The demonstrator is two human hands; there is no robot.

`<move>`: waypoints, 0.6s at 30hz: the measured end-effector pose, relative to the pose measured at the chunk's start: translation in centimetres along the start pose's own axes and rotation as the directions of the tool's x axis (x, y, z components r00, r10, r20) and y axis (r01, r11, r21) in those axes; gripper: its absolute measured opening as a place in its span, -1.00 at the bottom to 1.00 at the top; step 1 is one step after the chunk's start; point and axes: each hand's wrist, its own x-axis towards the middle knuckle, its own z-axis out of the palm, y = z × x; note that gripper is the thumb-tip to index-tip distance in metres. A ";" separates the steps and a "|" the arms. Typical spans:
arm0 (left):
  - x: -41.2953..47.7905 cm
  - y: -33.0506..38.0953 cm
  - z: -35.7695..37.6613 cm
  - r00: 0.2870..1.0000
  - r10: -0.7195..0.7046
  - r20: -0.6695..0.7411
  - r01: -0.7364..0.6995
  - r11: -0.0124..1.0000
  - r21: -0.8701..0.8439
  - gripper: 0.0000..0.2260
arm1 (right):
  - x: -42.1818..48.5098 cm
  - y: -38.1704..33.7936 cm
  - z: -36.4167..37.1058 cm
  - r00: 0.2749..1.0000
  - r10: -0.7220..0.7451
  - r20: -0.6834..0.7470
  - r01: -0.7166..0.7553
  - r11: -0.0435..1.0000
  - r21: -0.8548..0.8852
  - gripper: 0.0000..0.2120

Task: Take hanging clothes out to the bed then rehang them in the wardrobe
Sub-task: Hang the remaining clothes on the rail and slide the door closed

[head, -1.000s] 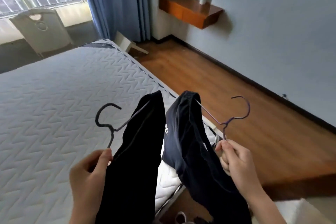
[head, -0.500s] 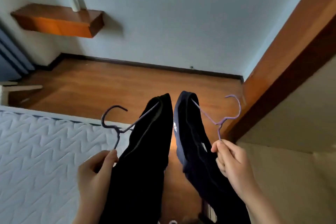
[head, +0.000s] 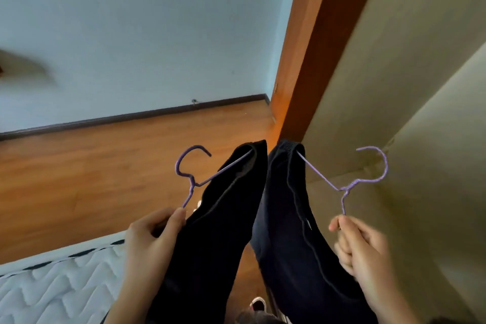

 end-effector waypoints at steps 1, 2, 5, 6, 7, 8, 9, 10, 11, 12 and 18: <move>0.8 1.0 1.2 0.999 0.025 0.041 -0.026 1.000 0.011 -0.69 | 0.2 -0.4 -1.1 0.999 0.006 -0.035 -0.005 1.000 0.029 -0.69; 1.6 1.9 2.5 0.995 0.051 0.081 -0.053 0.998 0.019 -0.69 | 0.4 -0.9 -2.2 0.997 0.010 -0.074 -0.005 0.998 0.063 -0.69; 3.9 5.2 6.8 0.973 0.128 0.193 -0.134 0.991 0.018 -0.70 | 1.2 -2.5 -5.2 0.981 -0.012 -0.191 0.039 0.990 0.138 -0.69; 4.7 6.5 8.7 0.957 0.160 0.242 -0.168 0.986 0.012 -0.71 | 1.3 -3.1 -6.5 0.970 -0.020 -0.242 0.057 0.987 0.150 -0.69; 5.2 7.7 10.0 0.942 0.189 0.276 -0.197 0.980 0.001 -0.71 | 1.5 -3.8 -7.2 0.962 -0.024 -0.274 0.070 0.985 0.158 -0.69; 5.5 8.8 10.8 0.928 0.216 0.305 -0.224 0.975 -0.009 -0.70 | 1.6 -4.4 -7.5 0.956 -0.021 -0.292 0.074 0.982 0.173 -0.69; 6.0 10.1 12.2 0.902 0.246 0.355 -0.256 0.967 -0.020 -0.69 | 1.8 -5.1 -8.3 0.945 -0.015 -0.327 0.084 0.976 0.199 -0.69; 6.4 11.4 13.6 0.875 0.270 0.401 -0.280 0.959 -0.034 -0.68 | 2.0 -5.7 -9.1 0.930 -0.012 -0.367 0.100 0.970 0.222 -0.70; 7.0 12.7 14.9 0.853 0.290 0.433 -0.296 0.954 -0.055 -0.67 | 2.3 -6.5 -9.6 0.915 -0.017 -0.404 0.121 0.965 0.234 -0.70; 7.6 13.9 16.2 0.833 0.315 0.455 -0.316 0.946 -0.076 -0.67 | 2.6 -7.3 -10.1 0.899 -0.026 -0.437 0.144 0.961 0.238 -0.70; 11.2 21.0 23.5 0.665 0.516 0.540 -0.533 0.834 -0.140 -0.71 | 4.4 -11.5 -11.3 0.802 -0.061 -0.594 0.247 0.940 0.237 -0.71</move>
